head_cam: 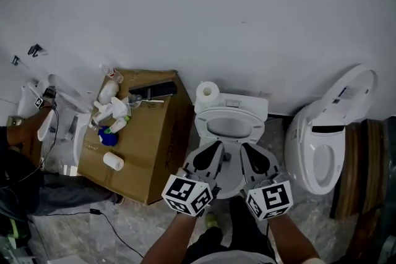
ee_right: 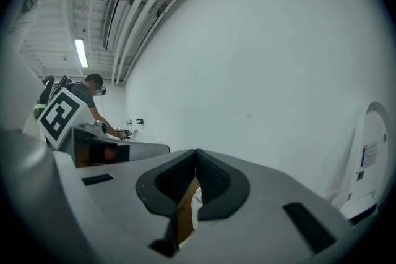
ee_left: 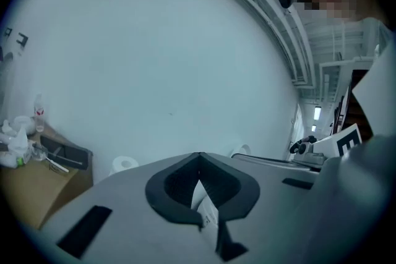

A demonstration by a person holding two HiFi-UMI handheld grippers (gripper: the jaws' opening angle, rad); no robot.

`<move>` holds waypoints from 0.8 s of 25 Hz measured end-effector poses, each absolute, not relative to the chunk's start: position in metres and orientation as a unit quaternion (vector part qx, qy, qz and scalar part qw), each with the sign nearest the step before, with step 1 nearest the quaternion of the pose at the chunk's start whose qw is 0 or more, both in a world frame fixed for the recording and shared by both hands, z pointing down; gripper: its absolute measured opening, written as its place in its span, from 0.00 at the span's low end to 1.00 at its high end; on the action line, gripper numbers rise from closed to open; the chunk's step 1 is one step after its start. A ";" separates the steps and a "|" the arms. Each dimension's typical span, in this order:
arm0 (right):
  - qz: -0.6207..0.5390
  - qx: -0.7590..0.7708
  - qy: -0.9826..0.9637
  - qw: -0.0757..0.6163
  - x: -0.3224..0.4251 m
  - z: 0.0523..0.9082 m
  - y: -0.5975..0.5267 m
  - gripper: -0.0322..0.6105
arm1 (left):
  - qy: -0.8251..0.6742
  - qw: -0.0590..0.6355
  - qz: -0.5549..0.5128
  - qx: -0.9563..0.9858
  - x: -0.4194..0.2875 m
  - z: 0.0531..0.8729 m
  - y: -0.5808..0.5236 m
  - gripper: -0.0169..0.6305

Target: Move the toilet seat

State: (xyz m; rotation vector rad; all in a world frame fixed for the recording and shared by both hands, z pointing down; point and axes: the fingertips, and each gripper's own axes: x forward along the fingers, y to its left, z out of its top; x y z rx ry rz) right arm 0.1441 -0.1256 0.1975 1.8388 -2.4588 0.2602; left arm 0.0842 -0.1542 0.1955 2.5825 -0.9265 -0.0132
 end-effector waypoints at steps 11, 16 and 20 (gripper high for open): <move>0.080 0.618 -0.782 0.012 0.108 0.138 -0.035 0.07 | -0.288 0.162 0.003 0.944 0.042 0.122 -0.043 0.04; 0.074 0.625 -0.777 -0.009 0.092 0.109 0.001 0.07 | -0.280 0.134 0.000 0.951 0.021 0.094 -0.011 0.04; 0.059 0.623 -0.780 -0.007 0.077 0.089 0.020 0.07 | -0.279 0.118 -0.006 0.953 0.008 0.075 0.002 0.04</move>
